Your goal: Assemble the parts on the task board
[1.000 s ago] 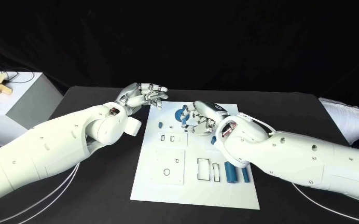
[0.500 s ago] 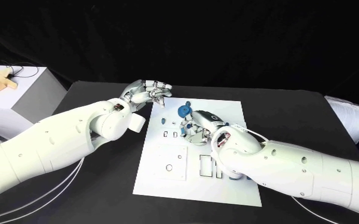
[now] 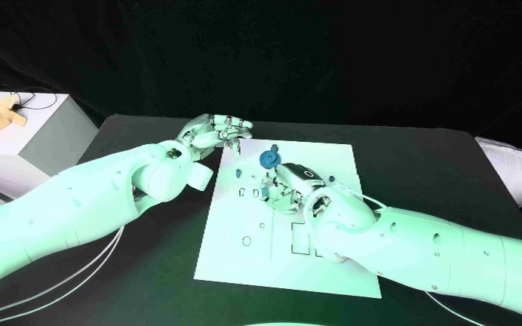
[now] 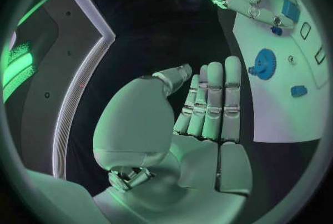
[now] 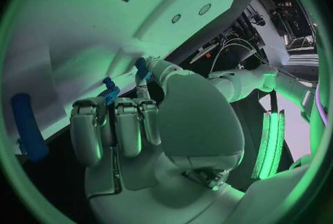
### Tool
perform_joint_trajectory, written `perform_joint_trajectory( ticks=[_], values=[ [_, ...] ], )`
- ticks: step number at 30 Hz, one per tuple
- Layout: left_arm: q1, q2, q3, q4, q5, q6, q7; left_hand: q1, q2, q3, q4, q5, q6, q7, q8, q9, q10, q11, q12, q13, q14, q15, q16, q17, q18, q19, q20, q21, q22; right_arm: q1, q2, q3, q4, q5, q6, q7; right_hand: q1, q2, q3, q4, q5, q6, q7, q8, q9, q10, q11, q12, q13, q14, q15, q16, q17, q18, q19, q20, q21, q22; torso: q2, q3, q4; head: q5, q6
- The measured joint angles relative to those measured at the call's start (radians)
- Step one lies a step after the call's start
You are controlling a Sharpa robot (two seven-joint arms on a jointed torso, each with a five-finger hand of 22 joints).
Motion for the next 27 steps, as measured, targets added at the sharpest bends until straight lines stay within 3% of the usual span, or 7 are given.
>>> perform_joint_trajectory(
  ticks=[5,19,20,27],
  values=[
    [0.0,0.0,0.0,0.0,0.0,0.005,-0.002,0.0,0.0,0.0,0.0,0.0,0.0,0.0,0.0,0.0,0.0,0.0,0.001,0.001,0.0,0.0,0.0,0.002,0.0,0.0,0.0,0.0,0.001,-0.005,0.006,0.0,-0.002,-0.008,-0.009,-0.009,-0.013,-0.013,0.0,0.0,0.0,-0.001,0.001,0.023,0.0,0.0,0.0,0.0,0.0,0.0,0.0,0.0,0.0,0.0,0.0,0.0,0.0,0.0,0.001,-0.0001,0.0002,-0.001,0.0],
    [0.0,0.0,0.0,0.0,-0.002,0.01,-0.006,0.0,0.0,0.0,0.0,0.0,-0.004,-0.004,0.0,0.0,-0.007,0.0,0.001,0.001,0.0,0.0,0.0,0.002,0.0,0.0,0.0,0.003,0.001,-0.015,0.013,0.001,-0.009,-0.027,-0.052,-0.024,-0.026,-0.026,0.0,0.0,0.0,0.002,-0.002,0.027,0.002,0.0,0.0,0.0,0.0,0.0,0.0,0.0,0.0,0.0,0.0,0.0,0.0,0.0,0.003,-0.0008,0.0006,-0.005,0.001],
    [0.0,-0.001,0.0,0.0,-0.002,0.011,-0.006,0.0,0.0,0.0,0.0,0.0,-0.004,-0.004,0.0,0.0,-0.007,0.0,0.001,0.001,0.0,0.0,0.0,0.002,0.0,0.0,0.0,0.003,0.001,-0.015,0.014,0.001,-0.01,-0.028,-0.055,-0.025,-0.026,-0.026,0.0,0.0,0.0,0.002,-0.002,0.027,0.016,0.0,0.0,0.0,0.0,0.0,0.0,0.0,0.0,0.0,0.0,0.0,0.0,0.0,0.003,-0.0008,0.0006,-0.005,0.001],
    [0.0,-0.001,0.0,0.002,-0.003,0.011,-0.007,0.0,0.0,0.0,0.0,0.0,-0.007,0.0,0.0,0.0,-0.014,0.0,0.001,0.001,0.0,0.0,0.0,0.003,0.0,0.0,0.0,0.003,0.001,-0.017,0.024,0.001,-0.025,-0.034,-0.071,-0.026,-0.026,-0.026,0.0,0.0,-0.001,0.002,-0.002,0.027,0.022,0.0,0.0,0.0,0.0,0.0,0.0,0.0,0.0,0.0,0.0,0.0,0.0,0.0,0.004,0.0005,0.0006,-0.004,0.001]
  ],
)
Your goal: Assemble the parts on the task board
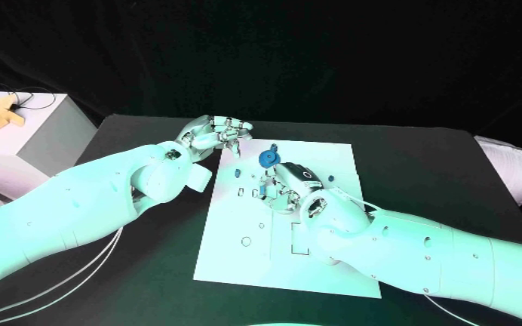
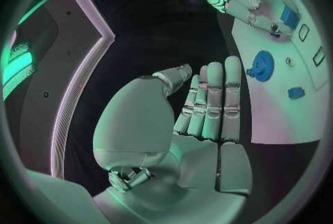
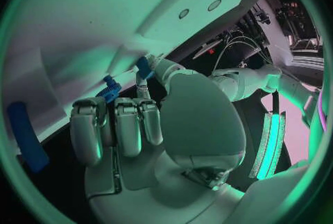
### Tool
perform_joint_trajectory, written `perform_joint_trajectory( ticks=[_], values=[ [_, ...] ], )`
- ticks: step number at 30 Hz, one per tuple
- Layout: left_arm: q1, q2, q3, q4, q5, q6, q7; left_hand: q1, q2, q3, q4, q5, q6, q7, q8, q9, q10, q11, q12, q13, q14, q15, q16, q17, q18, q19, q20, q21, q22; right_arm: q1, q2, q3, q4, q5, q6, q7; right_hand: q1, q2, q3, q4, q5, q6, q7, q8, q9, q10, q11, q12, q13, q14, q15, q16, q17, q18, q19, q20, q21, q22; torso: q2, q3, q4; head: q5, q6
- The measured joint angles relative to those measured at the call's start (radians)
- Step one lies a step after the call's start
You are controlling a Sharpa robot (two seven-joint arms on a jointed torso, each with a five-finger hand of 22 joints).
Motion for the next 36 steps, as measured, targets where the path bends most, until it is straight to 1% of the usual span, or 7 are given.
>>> perform_joint_trajectory(
  ticks=[7,11,22,27,29,31,36],
  values=[
    [0.0,-0.001,0.0,0.0,-0.001,0.0,-0.001,0.0,0.0,0.0,0.0,0.0,0.0,0.0,0.0,0.0,0.0,0.0,0.0,0.0,0.0,0.0,0.0,0.0,0.0,0.0,0.0,0.0,0.0,-0.001,0.007,0.001,-0.014,-0.01,-0.008,0.0,-0.003,-0.003,0.0,0.0,0.0,0.0,0.0,0.004,0.0,0.0,0.0,0.0,0.0,0.0,0.0,0.0,0.0,0.0,0.0,0.0,0.0,0.0,0.001,0.0003,-0.0005,0.0,0.0],
    [0.0,-0.001,0.0,0.001,-0.002,0.0,-0.002,0.0,0.0,0.0,0.0,0.0,0.0,0.0,0.0,0.0,0.0,0.0,0.0,0.0,0.0,0.0,0.0,0.0,0.0,0.0,0.0,0.0,0.0,-0.001,0.01,0.001,-0.02,-0.015,-0.009,0.001,-0.007,-0.006,0.0,0.0,-0.001,0.0,0.0,0.004,0.013,0.0,0.0,0.0,0.0,0.0,0.0,0.0,0.0,0.0,0.0,0.0,0.0,0.0,0.001,0.0004,-0.0007,0.0,0.0],
    [0.0,-0.002,0.0,0.001,-0.003,0.002,-0.004,0.0,0.0,0.003,0.003,0.0,0.0,0.0,0.0,0.0,-0.004,0.004,0.0,0.001,0.0,0.0,0.0,0.0,0.0,0.0,0.0,0.0,0.0,-0.003,0.014,0.002,-0.025,-0.02,-0.009,0.003,-0.015,-0.015,0.0,0.0,-0.004,-0.001,0.0,0.005,0.013,0.0,0.0,-0.005,0.0,0.0,0.0,0.0,0.0,0.0,0.0,0.0,0.0,0.001,0.002,0.0005,-0.0009,-0.001,0.002],
    [0.0,-0.002,0.0,0.001,-0.004,0.003,-0.005,0.0,0.0,0.003,0.003,0.0,0.0,0.0,0.0,0.0,-0.004,0.004,0.0,0.001,0.0,0.0,0.0,0.001,0.0,0.0,0.0,0.0,0.0,-0.005,0.014,0.002,-0.025,-0.022,-0.01,0.004,-0.025,-0.025,0.0,0.0,-0.004,-0.019,0.008,0.007,0.008,0.0,0.0,-0.018,0.0,0.0,0.0,0.0,0.0,0.0,0.0,0.0,0.0,0.001,0.002,0.0005,-0.0009,-0.001,0.002],
    [0.0,-0.003,0.0,0.001,-0.005,0.004,-0.005,0.0,0.0,0.003,0.003,0.0,0.0,0.0,0.0,0.0,-0.004,0.004,0.0,0.001,0.0,0.0,0.0,0.001,0.0,0.0,0.0,0.0,0.0,-0.006,0.013,0.001,-0.026,-0.022,-0.01,0.004,-0.028,-0.028,0.0,0.0,-0.008,-0.035,0.014,-0.002,0.004,0.001,0.009,-0.03,0.0,0.0,0.0,0.0,0.0,0.0,0.0,0.0,0.0,0.001,0.002,0.0005,-0.0009,-0.002,0.002],
    [0.0,-0.002,0.0,0.001,-0.006,0.004,-0.006,0.0,0.0,0.003,0.003,0.0,0.0,0.0,0.0,0.0,-0.004,0.004,0.0,0.001,0.0,0.0,0.0,0.001,0.0,0.0,0.0,0.0,0.0,-0.007,0.013,0.0,-0.026,-0.022,-0.01,0.004,-0.033,-0.033,0.0,0.0,-0.008,-0.043,0.019,-0.009,0.0,-0.001,0.01,-0.037,0.0,0.0,0.0,0.0,0.0,0.0,0.0,0.0,0.0,0.001,0.002,0.0005,-0.0009,-0.002,0.002],
    [0.0,-0.001,0.0,-0.002,-0.008,0.006,-0.006,0.0,0.0,0.003,0.003,0.0,0.0,0.0,0.0,0.0,-0.004,0.004,0.0,0.001,0.0,0.0,0.0,0.001,0.0,0.0,0.0,0.0,0.0,-0.007,0.012,0.0,-0.026,-0.022,-0.01,0.004,-0.037,-0.037,0.0,0.0,-0.012,-0.046,0.022,-0.009,-0.004,-0.001,0.01,-0.043,0.0,0.0,0.008,0.0,0.0,0.0,0.0,0.0,0.0,0.001,0.003,0.0006,-0.001,-0.002,0.002]
  ],
)
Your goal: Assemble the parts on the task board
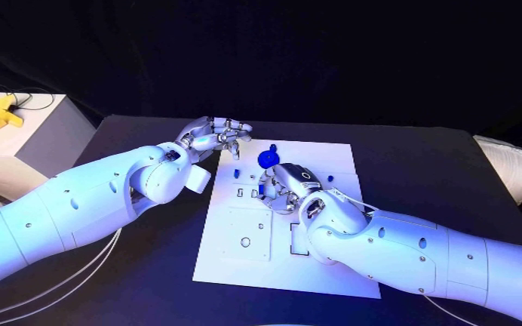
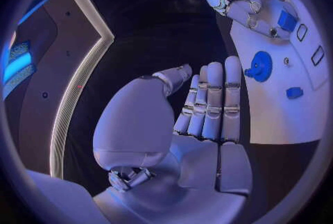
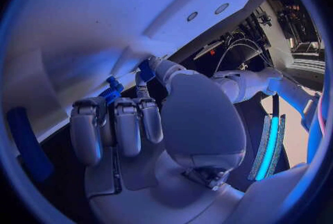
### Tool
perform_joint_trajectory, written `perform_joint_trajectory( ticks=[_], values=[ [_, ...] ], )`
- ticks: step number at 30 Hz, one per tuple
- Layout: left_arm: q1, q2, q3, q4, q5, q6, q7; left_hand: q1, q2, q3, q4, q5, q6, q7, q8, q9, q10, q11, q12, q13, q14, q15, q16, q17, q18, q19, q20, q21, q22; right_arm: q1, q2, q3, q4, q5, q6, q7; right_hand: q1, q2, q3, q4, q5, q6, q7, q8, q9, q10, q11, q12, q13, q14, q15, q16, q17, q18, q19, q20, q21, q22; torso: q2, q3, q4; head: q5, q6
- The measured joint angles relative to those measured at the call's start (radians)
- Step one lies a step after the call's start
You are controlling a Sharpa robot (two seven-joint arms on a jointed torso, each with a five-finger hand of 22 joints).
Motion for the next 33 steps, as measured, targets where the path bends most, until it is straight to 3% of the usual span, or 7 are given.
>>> perform_joint_trajectory(
  ticks=[9,16,20,29,33],
  values=[
    [-0.001,0.001,0.0,-0.003,-0.003,0.002,-0.001,0.0,0.0,0.0,0.0,0.0,-0.004,0.004,0.0,0.001,0.0,0.0,0.0,0.001,0.0,0.0,0.0,0.0,0.0,0.0,0.0,0.0,0.0,0.0,-0.002,0.0,0.001,0.0,-0.001,0.004,-0.008,-0.007,0.0,0.0,-0.006,-0.025,0.007,-0.014,-0.007,0.003,0.01,-0.035,0.0,-0.002,0.003,0.0,0.0,0.0,0.0,0.008,-0.007,0.0,0.0,0.0,-0.0001,-0.002,0.002],
    [-0.002,0.003,0.0,-0.005,-0.006,0.005,-0.002,0.0,0.0,0.0,0.0,0.0,-0.004,0.004,0.0,0.001,-0.004,-0.004,0.005,0.001,0.0,0.0,0.0,0.001,0.0,0.0,0.0,0.004,0.0,0.0,-0.003,0.0,0.002,0.0,-0.004,0.009,-0.019,-0.014,-0.02,0.014,-0.058,-0.047,0.015,-0.027,-0.019,-0.01,0.022,-0.069,0.0,-0.001,0.013,-0.004,0.0,0.0,0.0,0.015,-0.012,0.0,0.001,0.0,-0.0005,-0.003,0.003],
    [-0.005,0.005,0.0,-0.007,-0.009,0.006,-0.002,0.0,0.0,0.0,0.0,0.0,-0.004,0.004,0.0,0.001,-0.004,-0.004,0.005,0.001,0.0,0.0,0.0,0.001,0.0,0.0,0.0,0.004,0.001,0.0,-0.005,0.0,0.003,0.0,-0.009,0.013,-0.029,-0.024,-0.055,0.024,-0.065,-0.062,0.019,-0.035,-0.024,-0.018,0.029,-0.08,0.0,0.0,0.014,-0.004,0.0,0.0,0.0,0.015,-0.016,0.0,0.001,0.0,-0.0006,-0.004,0.003],
    [-0.01,0.005,0.0,-0.008,-0.011,0.009,-0.004,0.0,0.0,0.0,0.0,0.0,-0.007,0.0,0.0,0.001,-0.007,0.0,0.005,0.002,0.0,0.0,0.004,0.002,0.0,0.0,0.0,0.004,0.001,-0.001,-0.012,0.0,0.014,0.0,-0.028,0.026,-0.033,-0.019,-0.138,0.051,-0.065,-0.067,0.017,-0.039,-0.029,-0.022,0.028,-0.085,0.0,0.0,0.014,-0.004,0.0,0.0,0.0,0.022,-0.02,0.0,0.001,0.0003,-0.0002,-0.006,0.003],
    [-0.011,0.005,0.0,-0.008,-0.02,0.01,-0.008,-0.001,-0.001,-0.007,0.007,0.0,-0.026,-0.003,0.0,0.003,-0.009,-0.002,0.048,0.024,0.0,0.0,0.02,0.01,0.0,0.0,0.0,0.012,0.003,-0.001,-0.022,0.0,0.028,0.0,-0.039,0.038,-0.014,0.0,-0.199,0.078,-0.065,-0.07,0.02,-0.039,-0.033,-0.026,0.031,-0.085,-0.001,0.0,0.014,-0.008,0.0,0.0,0.0,0.022,-0.02,0.0,0.001,0.0006,-0.0001,-0.008,0.005]
  ],
)
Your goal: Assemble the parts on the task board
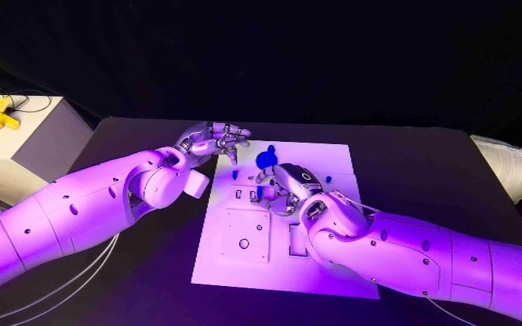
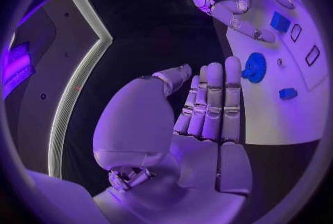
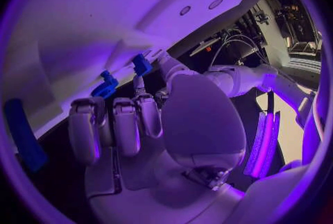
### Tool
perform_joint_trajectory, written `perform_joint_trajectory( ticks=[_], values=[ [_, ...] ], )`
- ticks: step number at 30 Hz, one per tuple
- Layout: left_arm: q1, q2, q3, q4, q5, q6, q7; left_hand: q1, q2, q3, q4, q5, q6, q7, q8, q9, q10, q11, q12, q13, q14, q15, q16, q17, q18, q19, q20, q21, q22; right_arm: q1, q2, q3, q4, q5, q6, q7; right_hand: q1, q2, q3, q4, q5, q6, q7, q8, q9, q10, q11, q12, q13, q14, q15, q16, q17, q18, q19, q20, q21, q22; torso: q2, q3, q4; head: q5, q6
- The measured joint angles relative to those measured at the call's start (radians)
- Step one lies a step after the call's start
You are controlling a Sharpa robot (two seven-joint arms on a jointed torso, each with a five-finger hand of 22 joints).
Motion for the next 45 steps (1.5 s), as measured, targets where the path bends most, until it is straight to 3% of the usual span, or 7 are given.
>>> perform_joint_trajectory(
  ticks=[3,10,15,21,27,34,45],
  values=[
    [-0.001,0.0,0.0,0.0,-0.013,0.0,-0.006,-0.016,0.003,-0.024,0.015,0.0,-0.028,-0.006,0.036,0.018,-0.051,-0.011,0.157,0.099,0.035,-0.003,0.058,0.047,0.0,0.01,-0.002,0.024,0.006,0.0,-0.013,0.0,0.016,0.0,-0.007,0.013,0.01,0.009,-0.022,0.011,0.0,0.0,0.0,0.0,-0.001,-0.003,-0.003,0.0,0.0,0.0,0.0,0.0,0.0,0.0,0.0,0.0,-0.004,0.0,-0.001,0.0,0.0,0.0,0.002],
    [-0.005,-0.001,0.0,0.002,-0.066,0.001,-0.04,-0.066,0.019,-0.044,0.098,0.0,-0.057,-0.022,0.207,0.097,-0.125,-0.024,0.592,0.346,0.281,-0.014,0.416,0.495,-0.001,0.139,-0.012,0.162,0.206,0.021,-0.073,0.005,0.064,0.025,-0.017,0.096,0.035,0.021,-0.055,0.033,0.01,0.0,0.0,0.0,-0.003,-0.003,-0.003,0.0,0.0,0.0,0.0,0.0,0.001,0.0,0.0,0.0,-0.005,0.0,-0.004,0.0007,-0.0014,-0.004,0.012],
    [-0.006,-0.005,0.0,0.005,-0.131,0.011,-0.108,-0.111,0.029,-0.046,0.165,0.0,-0.057,-0.048,0.318,0.146,0.017,-0.052,0.799,0.548,0.382,-0.038,0.535,0.623,-0.047,0.273,-0.032,0.278,0.429,0.058,-0.133,0.01,0.091,0.124,-0.019,0.218,0.09,0.041,-0.041,0.031,0.076,-0.004,0.004,-0.004,-0.008,-0.005,-0.001,0.0,0.0,-0.004,0.003,-0.008,0.001,0.0,0.0,0.0,-0.023,0.0,-0.008,0.0007,-0.0024,-0.004,0.016],
    [-0.006,-0.012,0.0,0.019,-0.231,0.049,-0.247,-0.127,0.023,-0.05,0.193,0.0,-0.06,-0.057,0.343,0.158,0.104,-0.062,0.873,0.659,0.386,-0.043,0.565,0.626,-0.047,0.313,-0.044,0.313,0.504,0.109,-0.189,0.016,0.078,0.293,-0.015,0.35,0.108,0.042,-0.026,0.016,0.11,0.016,-0.002,0.008,-0.004,-0.005,-0.001,0.0,0.0,-0.004,0.003,-0.008,0.001,0.0,0.0,0.0,-0.026,0.001,-0.018,0.0025,-0.0024,-0.003,0.018],
    [0.002,-0.007,0.0,0.038,-0.332,0.094,-0.402,-0.151,0.012,-0.061,0.221,0.0,-0.06,-0.057,0.349,0.158,0.112,-0.06,0.88,0.674,0.386,-0.043,0.573,0.625,-0.047,0.322,-0.043,0.318,0.523,0.164,-0.24,0.022,0.028,0.474,-0.006,0.43,0.11,0.044,-0.015,0.016,0.122,0.016,-0.002,0.008,-0.004,-0.005,-0.001,0.0,0.0,-0.004,0.003,-0.008,0.001,0.0,0.0,0.0,-0.022,0.001,-0.03,0.0058,-0.0023,-0.003,0.016],
    [0.065,0.025,-0.008,0.041,-0.486,0.16,-0.562,-0.166,0.014,-0.067,0.236,0.0,-0.06,-0.057,0.355,0.159,0.115,-0.064,0.884,0.677,0.386,-0.043,0.581,0.625,-0.062,0.333,-0.042,0.333,0.55,0.213,-0.281,0.025,-0.036,0.582,0.006,0.477,0.11,0.044,-0.016,0.016,0.122,0.016,-0.002,0.008,-0.004,-0.005,-0.001,0.0,0.001,-0.004,0.003,-0.008,0.001,0.0,0.0,0.0,-0.022,0.0,-0.043,0.01,-0.0011,-0.006,0.01],
    [0.142,0.092,-0.085,0.006,-0.615,0.249,-0.67,-0.222,0.01,-0.1,0.245,0.0,-0.038,-0.079,0.429,0.213,0.13,-0.078,0.89,0.692,0.387,-0.056,0.581,0.625,-0.062,0.341,-0.048,0.337,0.559,0.222,-0.281,0.024,-0.068,0.628,0.02,0.493,0.11,0.044,-0.012,0.019,0.131,0.016,-0.002,0.008,-0.004,-0.005,-0.001,0.0,0.0,-0.004,0.003,-0.008,0.0,0.0,0.0,0.0,-0.022,0.0,-0.049,0.0181,0.0012,-0.009,-0.004]
  ],
)
